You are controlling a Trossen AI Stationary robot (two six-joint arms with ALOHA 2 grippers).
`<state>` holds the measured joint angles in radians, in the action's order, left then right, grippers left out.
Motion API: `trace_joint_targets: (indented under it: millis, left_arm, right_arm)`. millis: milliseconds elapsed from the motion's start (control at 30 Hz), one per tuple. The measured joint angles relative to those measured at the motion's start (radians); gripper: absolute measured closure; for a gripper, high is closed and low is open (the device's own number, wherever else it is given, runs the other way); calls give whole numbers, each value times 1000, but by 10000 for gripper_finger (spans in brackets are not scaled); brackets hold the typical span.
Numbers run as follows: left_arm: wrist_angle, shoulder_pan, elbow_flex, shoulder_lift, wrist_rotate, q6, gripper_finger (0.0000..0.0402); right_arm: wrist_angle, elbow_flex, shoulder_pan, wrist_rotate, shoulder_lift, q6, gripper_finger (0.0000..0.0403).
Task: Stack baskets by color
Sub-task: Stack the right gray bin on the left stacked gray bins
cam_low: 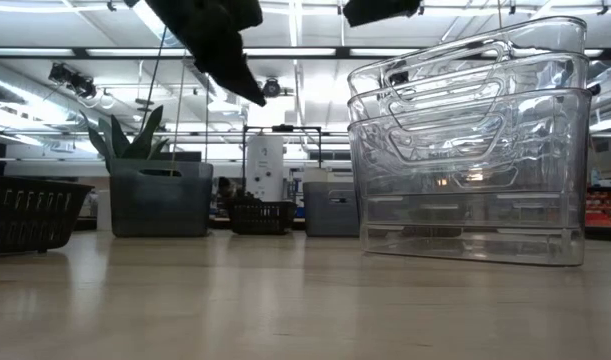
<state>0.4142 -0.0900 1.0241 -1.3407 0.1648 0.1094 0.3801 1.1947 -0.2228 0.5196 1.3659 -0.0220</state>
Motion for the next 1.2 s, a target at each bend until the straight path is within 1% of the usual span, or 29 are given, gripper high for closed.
trace_joint_targets:
  millis: [100,167,267,367,433,533,600,700,767,833,900,1033,1067,1133,1200]
  left_arm:
    - [-189,-4,-84,-5,36,33,260]
    - [-347,-17,-131,-20,44,33,260]
    - [-533,-37,-167,-41,45,29,263]
    - [-618,-59,-169,-96,51,-17,271]
    - [-614,-75,-125,-158,51,-51,278]
    - [-523,-97,-18,-262,47,-78,289]
    - [-398,-111,64,-331,29,-78,294]
    - [-257,-128,185,-422,-18,-67,300]
    - [-197,-134,242,-474,-42,-42,299]
    - [-162,-137,275,-511,-70,-14,291]
    - [-176,-137,304,-543,-95,10,279]
    - [-201,-137,328,-580,-99,92,247]
    - [-198,-137,325,-586,-99,110,240]
    - [-243,-137,326,-595,-101,126,227]
    - [-249,-140,326,-593,-104,166,219]
  right_arm:
    - [-9,0,25,12,-9,-10,217]
    - [-17,0,28,14,-23,-14,218]
    - [-7,0,20,15,-49,-16,218]
    - [3,1,-3,56,-91,-18,218]
    - [9,1,-28,85,-121,-25,218]
    - [18,2,-64,92,-153,-30,219]
    - [19,2,-91,93,-165,-30,219]
    - [44,2,-136,93,-169,-13,219]
    - [73,2,-168,101,-166,12,219]
    - [102,1,-201,138,-156,40,219]
    - [132,-13,-238,194,-148,65,219]
    - [136,-64,-296,304,-149,89,219]
    - [136,-69,-306,322,-150,89,219]
    - [152,-76,-324,350,-163,103,219]
    - [170,-76,-336,356,-174,126,219]
